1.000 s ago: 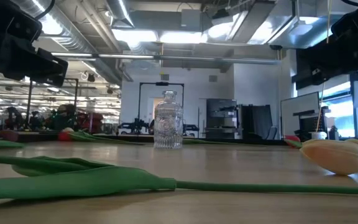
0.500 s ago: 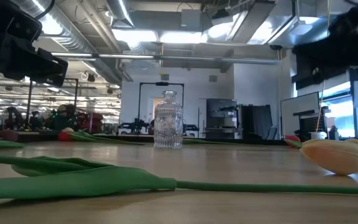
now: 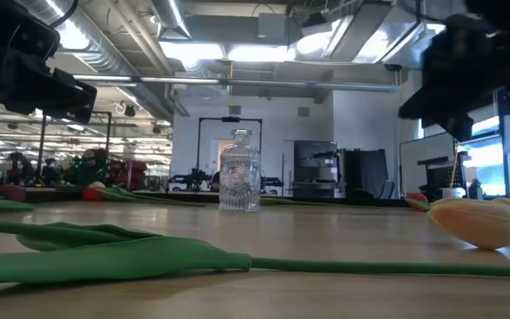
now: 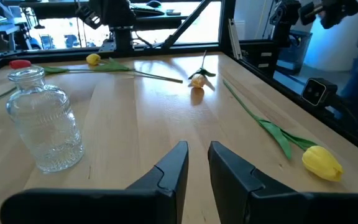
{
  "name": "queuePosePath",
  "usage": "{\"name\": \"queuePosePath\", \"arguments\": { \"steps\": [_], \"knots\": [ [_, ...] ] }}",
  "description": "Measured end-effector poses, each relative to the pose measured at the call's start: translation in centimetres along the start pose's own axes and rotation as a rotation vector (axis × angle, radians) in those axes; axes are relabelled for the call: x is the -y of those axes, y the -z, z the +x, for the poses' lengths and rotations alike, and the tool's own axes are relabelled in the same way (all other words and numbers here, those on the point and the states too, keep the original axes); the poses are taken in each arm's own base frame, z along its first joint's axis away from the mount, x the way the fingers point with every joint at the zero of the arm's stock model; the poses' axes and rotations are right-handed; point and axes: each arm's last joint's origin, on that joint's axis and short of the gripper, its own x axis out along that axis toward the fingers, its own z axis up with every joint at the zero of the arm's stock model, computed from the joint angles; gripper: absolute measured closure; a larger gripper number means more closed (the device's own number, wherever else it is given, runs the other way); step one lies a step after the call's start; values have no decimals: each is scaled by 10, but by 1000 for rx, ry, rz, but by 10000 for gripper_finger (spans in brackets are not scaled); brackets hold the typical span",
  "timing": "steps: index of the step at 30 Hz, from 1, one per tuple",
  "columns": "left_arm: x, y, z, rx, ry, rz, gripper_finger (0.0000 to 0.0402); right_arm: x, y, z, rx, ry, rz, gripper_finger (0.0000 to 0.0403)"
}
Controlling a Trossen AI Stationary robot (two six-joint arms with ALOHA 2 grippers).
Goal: Sort flowers into vase by color
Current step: Put the right red flower into the transparent vase
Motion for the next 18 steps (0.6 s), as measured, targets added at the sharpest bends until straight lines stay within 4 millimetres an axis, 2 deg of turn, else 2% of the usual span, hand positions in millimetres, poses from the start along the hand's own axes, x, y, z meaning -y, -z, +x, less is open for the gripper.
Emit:
{"name": "queuePosePath", "arguments": {
  "steps": [5,8,14,18],
  "knots": [
    [0,0,0,0,0,0,340,-19,-14,26,-116,206,240,377],
    [0,0,0,0,0,0,340,-26,-29,38,-204,392,282,377],
    [0,0,0,0,0,0,340,-29,-68,48,-336,771,371,377],
    [0,0,0,0,0,0,340,-16,-105,46,-342,927,402,375]
  ]
}}
